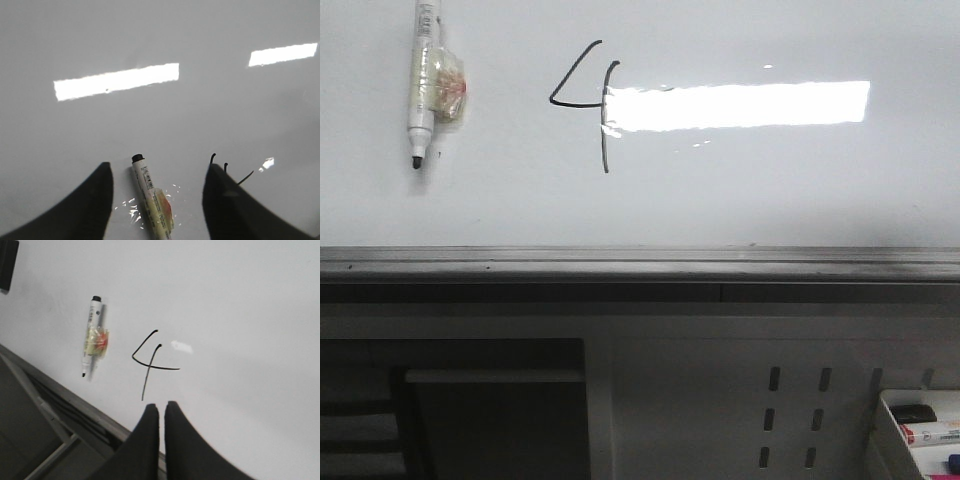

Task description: Write number 4 on whiteboard

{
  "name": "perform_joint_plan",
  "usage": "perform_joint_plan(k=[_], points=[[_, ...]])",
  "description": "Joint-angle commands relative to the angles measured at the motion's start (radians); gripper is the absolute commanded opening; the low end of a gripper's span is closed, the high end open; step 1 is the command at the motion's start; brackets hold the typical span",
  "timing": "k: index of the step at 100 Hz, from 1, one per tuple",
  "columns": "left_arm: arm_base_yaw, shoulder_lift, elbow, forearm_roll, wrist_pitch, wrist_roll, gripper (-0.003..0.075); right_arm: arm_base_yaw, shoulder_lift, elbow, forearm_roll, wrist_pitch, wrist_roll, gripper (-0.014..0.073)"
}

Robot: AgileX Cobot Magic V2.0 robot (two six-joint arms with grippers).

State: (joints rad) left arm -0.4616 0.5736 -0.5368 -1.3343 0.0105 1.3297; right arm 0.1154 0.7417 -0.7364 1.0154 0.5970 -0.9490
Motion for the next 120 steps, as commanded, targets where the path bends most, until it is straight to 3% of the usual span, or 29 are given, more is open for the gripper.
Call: perform_joint_plan(k=[1,12,54,120], points=[[0.002,-0.082,0.025,0.009,0.020,-0.007,0.0184,-0.008,-0.095,0.041,0.041,-0.118,-0.060,-0.0065],[0.002,-0.190,0.107,0.009,0.067,-0.007,-0.0023,-0.008,-0.233,0.148,0.052,-0.191,-0.113,-0.0066],[0.002,-0.517,0.295,-0.052,0.058,-0.007,-0.0020,-0.008,-0.733,0.503,0.085,-0.326,-0.119,-0.0066],[0.002,-0.533,0.300,-0.065,0.047,-0.007,-0.0020,-0.008,-0.763,0.533,0.089,-0.324,-0.119,-0.0066]])
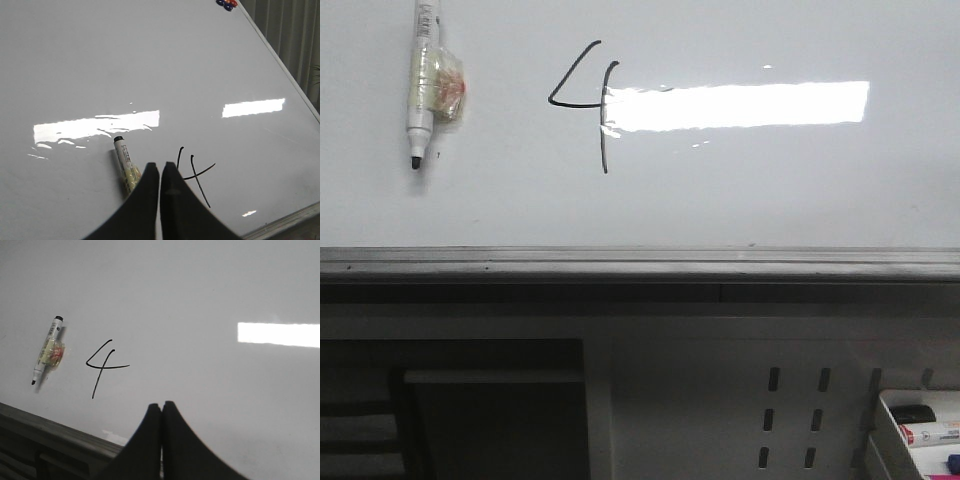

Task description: Write number 4 on whiteboard

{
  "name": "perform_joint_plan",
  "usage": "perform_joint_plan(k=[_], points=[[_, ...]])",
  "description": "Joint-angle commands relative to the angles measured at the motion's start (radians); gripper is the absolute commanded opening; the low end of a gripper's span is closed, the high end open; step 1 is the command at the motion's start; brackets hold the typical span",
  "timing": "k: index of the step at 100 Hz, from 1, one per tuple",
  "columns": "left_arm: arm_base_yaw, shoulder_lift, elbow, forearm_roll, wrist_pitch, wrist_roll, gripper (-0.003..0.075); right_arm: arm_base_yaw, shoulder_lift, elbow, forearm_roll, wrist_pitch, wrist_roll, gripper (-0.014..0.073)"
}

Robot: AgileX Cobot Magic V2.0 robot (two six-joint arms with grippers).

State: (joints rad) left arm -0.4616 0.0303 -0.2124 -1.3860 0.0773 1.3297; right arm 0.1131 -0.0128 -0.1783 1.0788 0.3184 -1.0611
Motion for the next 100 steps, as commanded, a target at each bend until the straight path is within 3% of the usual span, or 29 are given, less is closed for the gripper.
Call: perform_joint_plan(k=[1,43,51,58,68,75,81,100], points=[[0.002,0.011,-0.024,-0.013,-0.020,-0.007,-0.0020,-0.005,-0.008,-0.025,0.025,-0.046,-0.007,-0.0066],[0.002,0.011,-0.024,-0.011,-0.020,-0.007,-0.0020,-0.005,-0.008,-0.025,0.025,-0.046,-0.007,-0.0066],[0.002,0.011,-0.024,0.085,-0.020,-0.028,-0.0020,-0.005,-0.008,-0.025,0.025,-0.046,-0.007,-0.0066],[0.014,0.011,-0.023,0.325,-0.020,-0.229,-0.0020,-0.005,-0.008,-0.025,0.025,-0.046,-0.007,-0.0066],[0.071,0.011,-0.012,0.774,-0.020,-0.718,-0.0020,-0.005,-0.008,-0.025,0.025,-0.046,-0.007,-0.0066],[0.115,0.011,0.008,1.022,-0.020,-0.955,-0.0020,-0.005,-0.008,-0.025,0.025,-0.046,-0.007,-0.0066],[0.151,0.011,0.031,1.128,-0.020,-1.039,-0.0020,-0.005,-0.008,-0.025,0.025,-0.046,-0.007,-0.0066],[0.274,0.008,0.114,1.187,-0.105,-1.092,-0.0020,-0.005,-0.008,-0.025,0.025,-0.046,-0.007,-0.0066]])
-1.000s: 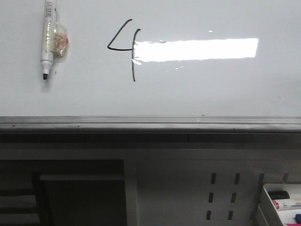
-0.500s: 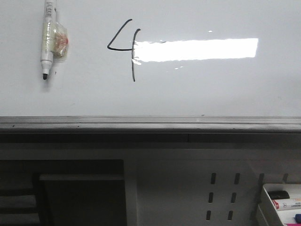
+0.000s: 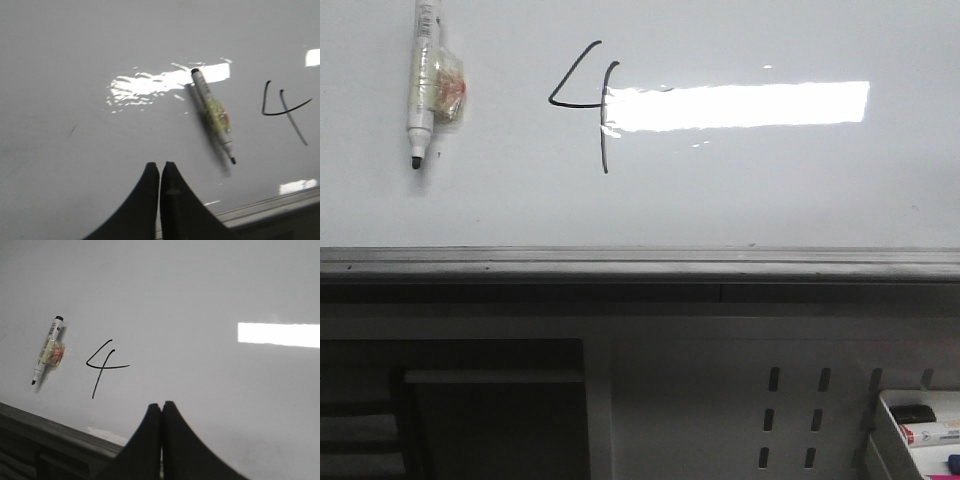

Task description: Write number 4 on whiteboard

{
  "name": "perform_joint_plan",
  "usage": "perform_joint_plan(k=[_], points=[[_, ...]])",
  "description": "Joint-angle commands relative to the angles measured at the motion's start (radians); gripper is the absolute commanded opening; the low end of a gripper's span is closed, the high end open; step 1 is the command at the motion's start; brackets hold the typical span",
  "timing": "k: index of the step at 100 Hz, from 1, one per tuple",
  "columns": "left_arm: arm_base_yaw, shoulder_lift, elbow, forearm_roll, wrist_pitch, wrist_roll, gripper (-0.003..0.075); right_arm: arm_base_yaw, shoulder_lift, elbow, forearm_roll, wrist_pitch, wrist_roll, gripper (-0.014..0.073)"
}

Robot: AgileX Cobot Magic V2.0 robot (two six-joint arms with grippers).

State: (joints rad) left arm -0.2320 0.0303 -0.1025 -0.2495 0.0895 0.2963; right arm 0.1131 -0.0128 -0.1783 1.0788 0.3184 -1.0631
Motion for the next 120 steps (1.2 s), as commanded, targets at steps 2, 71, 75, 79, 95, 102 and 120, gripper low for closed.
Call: perform_joint_plan(k=[2,71,75,79,95,102,120], points=[[0.056,0.005,0.013,0.063,-0.126,-0.070,-0.0020,-0.005,-0.008,-0.025,0.025,-0.046,-0.005,-0.0066],[0.110,-0.063,0.129,0.164,-0.100,-0.160,-0.0020,-0.005,-0.008,-0.025,0.025,-0.048,-0.005,-0.0066],[0.110,-0.063,0.129,0.164,-0.100,-0.160,-0.0020,-0.005,-0.008,-0.025,0.025,-0.048,-0.005,-0.0066],[0.110,-0.063,0.129,0.164,-0.100,-0.160,-0.0020,-0.005,-0.008,-0.025,0.025,-0.048,-0.005,-0.0066],[0.110,-0.063,0.129,0.164,-0.100,-0.160,-0.0020,-0.005,-0.008,-0.025,0.025,-0.048,-0.005,-0.0066],[0.110,-0.063,0.129,0.164,-0.100,-0.160,-0.0020,-0.005,-0.008,-0.025,0.025,-0.048,-0.005,-0.0066],[0.110,-0.063,0.129,0.164,-0.100,-0.160,-0.0020,-0.005,-0.008,-0.025,0.025,-0.048,-0.005,-0.0066]])
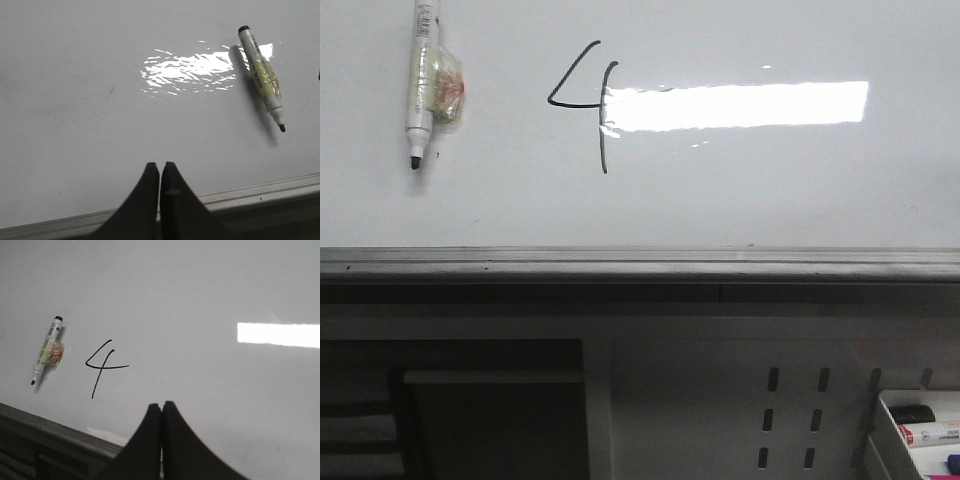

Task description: Write number 4 on whiteboard

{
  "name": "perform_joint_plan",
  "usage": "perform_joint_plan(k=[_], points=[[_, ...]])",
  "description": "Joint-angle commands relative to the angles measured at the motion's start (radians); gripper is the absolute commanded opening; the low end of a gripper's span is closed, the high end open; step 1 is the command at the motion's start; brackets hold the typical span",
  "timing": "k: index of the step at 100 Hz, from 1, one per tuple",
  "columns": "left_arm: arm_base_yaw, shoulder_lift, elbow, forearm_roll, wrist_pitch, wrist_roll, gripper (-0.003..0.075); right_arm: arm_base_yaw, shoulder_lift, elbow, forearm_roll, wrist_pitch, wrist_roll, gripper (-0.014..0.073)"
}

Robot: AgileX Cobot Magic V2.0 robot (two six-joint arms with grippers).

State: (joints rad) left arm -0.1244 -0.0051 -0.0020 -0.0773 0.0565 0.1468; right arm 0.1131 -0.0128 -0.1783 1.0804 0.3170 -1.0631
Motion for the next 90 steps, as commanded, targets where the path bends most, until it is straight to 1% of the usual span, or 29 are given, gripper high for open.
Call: perform_joint_plan(k=[1,18,25,29,30,31,32,35,38,41,42,43,46,47,48,51,55,74,78,82,90], points=[[0.002,-0.028,0.028,-0.008,-0.067,-0.010,-0.0020,-0.005,-0.008,-0.025,0.024,-0.047,-0.005,-0.0066],[0.002,-0.028,0.028,-0.008,-0.067,-0.010,-0.0020,-0.005,-0.008,-0.025,0.024,-0.055,-0.005,-0.0066],[0.002,-0.028,0.028,-0.008,-0.067,-0.010,-0.0020,-0.005,-0.008,-0.024,0.020,-0.126,-0.005,-0.0066],[0.002,-0.028,0.028,-0.008,-0.067,-0.010,-0.0020,-0.005,-0.008,-0.020,-0.015,-0.159,-0.003,-0.0066],[0.002,-0.028,0.028,-0.008,-0.067,-0.010,-0.0020,-0.005,-0.008,-0.017,-0.058,-0.173,0.004,-0.0066],[0.002,-0.028,0.028,-0.008,-0.067,-0.010,-0.0020,-0.005,-0.008,-0.017,-0.058,-0.179,0.011,-0.0066],[0.002,-0.028,0.028,-0.008,-0.067,-0.010,-0.0020,-0.005,-0.008,-0.016,-0.096,-0.185,0.020,-0.0066],[0.002,-0.028,0.028,-0.008,-0.067,-0.010,-0.0020,-0.007,-0.008,-0.011,-0.199,-0.215,0.083,-0.0066],[0.002,-0.028,0.028,-0.008,-0.067,-0.010,-0.0020,-0.007,-0.008,-0.004,-0.328,-0.238,0.204,-0.0066],[0.002,-0.028,0.028,-0.008,-0.067,-0.010,-0.0020,-0.007,-0.008,0.007,-0.499,-0.259,0.319,-0.0066],[0.002,-0.028,0.028,-0.008,-0.067,-0.010,-0.0020,-0.007,-0.008,0.013,-0.531,-0.272,0.348,-0.0066],[0.002,-0.028,0.028,-0.008,-0.067,-0.010,-0.0020,-0.007,-0.008,0.017,-0.563,-0.279,0.405,-0.0066],[0.002,-0.028,0.028,-0.008,-0.067,-0.010,-0.0020,-0.007,-0.008,0.036,-0.702,-0.302,0.504,-0.0066],[0.002,-0.028,0.028,-0.008,-0.067,-0.010,-0.0020,-0.007,-0.008,0.040,-0.726,-0.317,0.545,-0.0066],[0.002,-0.028,0.028,-0.008,-0.067,-0.010,-0.0020,-0.007,-0.008,0.044,-0.768,-0.317,0.562,-0.0066],[0.002,-0.028,0.028,-0.008,-0.067,-0.010,-0.0020,-0.007,-0.008,0.064,-0.834,-0.334,0.617,-0.0066],[0.002,-0.028,0.028,-0.008,-0.067,-0.010,-0.0020,-0.007,-0.008,0.085,-0.895,-0.348,0.667,-0.0066],[0.002,-0.028,0.028,-0.008,-0.067,-0.010,-0.0020,-0.036,-0.017,0.196,-1.088,-0.349,0.841,-0.0066],[0.002,-0.028,0.028,-0.008,-0.067,-0.010,-0.0020,-0.041,-0.017,0.209,-1.099,-0.349,0.860,-0.0066],[0.002,-0.028,0.028,-0.008,-0.067,-0.010,-0.0020,-0.041,-0.017,0.206,-1.104,-0.300,0.864,-0.0066],[0.002,-0.028,0.028,-0.008,-0.067,-0.010,-0.0020,-0.041,-0.017,0.206,-1.124,-0.291,0.864,-0.0066]])
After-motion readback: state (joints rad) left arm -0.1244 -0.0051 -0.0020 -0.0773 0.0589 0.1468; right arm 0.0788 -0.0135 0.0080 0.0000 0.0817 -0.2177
